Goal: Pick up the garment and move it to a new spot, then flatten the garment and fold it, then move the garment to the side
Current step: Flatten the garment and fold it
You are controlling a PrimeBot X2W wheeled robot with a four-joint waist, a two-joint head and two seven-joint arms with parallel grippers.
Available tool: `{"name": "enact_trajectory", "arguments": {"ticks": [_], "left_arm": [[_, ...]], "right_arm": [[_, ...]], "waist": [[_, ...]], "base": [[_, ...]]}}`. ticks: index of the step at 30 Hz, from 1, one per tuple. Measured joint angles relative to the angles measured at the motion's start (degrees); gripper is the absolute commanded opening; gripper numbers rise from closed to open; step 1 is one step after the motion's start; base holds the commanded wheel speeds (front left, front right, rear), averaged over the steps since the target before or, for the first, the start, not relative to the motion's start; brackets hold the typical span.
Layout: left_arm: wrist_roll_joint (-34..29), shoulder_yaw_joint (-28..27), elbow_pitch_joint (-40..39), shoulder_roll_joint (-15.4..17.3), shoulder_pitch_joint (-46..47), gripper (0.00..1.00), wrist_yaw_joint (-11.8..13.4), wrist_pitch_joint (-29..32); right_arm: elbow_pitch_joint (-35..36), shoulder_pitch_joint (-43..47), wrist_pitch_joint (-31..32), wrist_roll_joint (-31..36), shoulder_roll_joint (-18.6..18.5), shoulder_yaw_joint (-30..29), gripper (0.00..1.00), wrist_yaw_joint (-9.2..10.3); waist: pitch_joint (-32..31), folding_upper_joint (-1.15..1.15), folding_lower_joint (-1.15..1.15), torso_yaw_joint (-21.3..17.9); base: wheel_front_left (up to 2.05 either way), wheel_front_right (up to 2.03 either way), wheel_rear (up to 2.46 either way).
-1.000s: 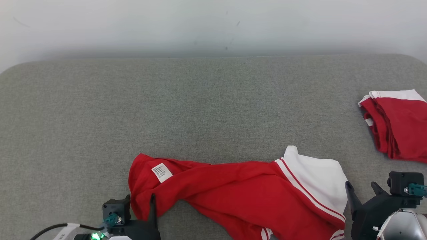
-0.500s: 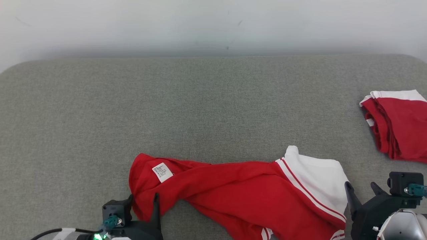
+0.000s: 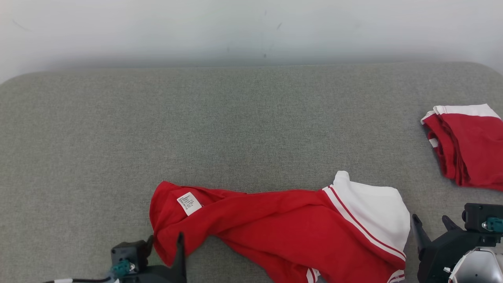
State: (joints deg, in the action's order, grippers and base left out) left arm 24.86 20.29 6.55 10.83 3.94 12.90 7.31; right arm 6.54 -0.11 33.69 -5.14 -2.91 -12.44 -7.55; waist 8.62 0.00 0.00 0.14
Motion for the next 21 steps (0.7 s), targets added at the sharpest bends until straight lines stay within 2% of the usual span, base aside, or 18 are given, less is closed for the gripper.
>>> {"name": "enact_trajectory", "arguments": {"ticks": [5, 6, 7, 8, 9, 10, 11, 12, 13, 16, 21], "left_arm": [[2.71, -1.91, 3.60, 0.42, 1.83, 1.00, -0.69, 0.85], [3.24, -2.02, 4.03, 0.31, 2.09, 0.92, -0.91, 0.82], [3.34, -1.98, 4.66, 0.30, 2.34, 0.80, -1.33, 0.82], [3.35, -1.92, 5.37, 0.32, 2.50, 0.63, -1.43, 0.82], [3.37, -1.87, 5.83, 0.33, 2.64, 0.42, -1.69, 0.75], [3.16, -1.63, 6.22, 0.42, 2.94, 0.40, -1.76, 0.43], [2.69, -1.45, 6.38, 0.52, 3.30, 0.41, -1.71, 0.15], [2.05, -1.19, 6.41, 0.63, 3.48, 0.47, -1.27, -0.35], [0.80, -0.66, 6.31, 1.03, 3.48, 0.98, -0.63, -0.81], [-1.54, -0.45, 4.85, 2.05, 3.32, 1.00, 1.29, -2.24], [-0.78, 1.31, 1.37, 1.64, 1.26, 1.00, 0.18, -1.04]], "right_arm": [[-0.31, -0.25, -0.01, 0.00, 0.01, 0.60, 1.00, 0.00], [-0.36, -0.31, -0.01, 0.00, 0.01, 0.63, 1.00, 0.00], [-0.37, -0.38, -0.01, 0.00, 0.00, 0.65, 1.00, 0.00], [-0.42, -0.48, -0.01, 0.01, -0.01, 0.67, 1.00, 0.00], [-0.44, -0.56, 0.00, 0.02, -0.01, 0.74, 1.00, 0.00], [-0.47, -0.63, 0.01, 0.03, 0.00, 0.80, 1.00, 0.00], [-0.48, -0.68, 0.02, 0.04, 0.01, 0.86, 1.00, 0.00], [-0.48, -0.69, 0.07, 0.04, 0.01, 0.87, 1.00, 0.00], [-0.52, -0.69, 0.08, 0.05, 0.00, 0.82, 1.00, 0.00], [-0.45, -0.62, 0.10, 0.11, 0.00, 0.66, 1.00, 0.00], [-0.38, 0.24, 0.14, 0.11, 0.00, 0.30, 1.00, 0.00]], "waist": [[0.21, 0.00, 0.00, -0.06], [0.20, 0.00, 0.00, -0.14], [0.18, 0.00, 0.00, -0.22], [0.15, 0.00, 0.00, -0.31], [0.10, 0.00, 0.00, -0.40], [0.04, 0.00, 0.00, -0.49], [-0.04, 0.00, 0.00, -0.59], [-0.14, 0.00, 0.00, -0.68], [-0.24, 0.00, 0.00, -0.78], [-0.53, 0.00, 0.00, -0.99], [-0.65, 0.00, 0.00, -0.61]], "base": [[0.00, 0.00, 0.00], [0.00, 0.00, 0.00], [0.00, 0.00, 0.00], [0.00, 0.00, 0.00], [0.00, 0.00, 0.00], [0.00, 0.00, 0.00], [0.00, 0.00, 0.00], [0.00, 0.00, 0.00], [0.00, 0.00, 0.00], [0.00, 0.00, 0.00], [0.00, 0.00, 0.00]]}}
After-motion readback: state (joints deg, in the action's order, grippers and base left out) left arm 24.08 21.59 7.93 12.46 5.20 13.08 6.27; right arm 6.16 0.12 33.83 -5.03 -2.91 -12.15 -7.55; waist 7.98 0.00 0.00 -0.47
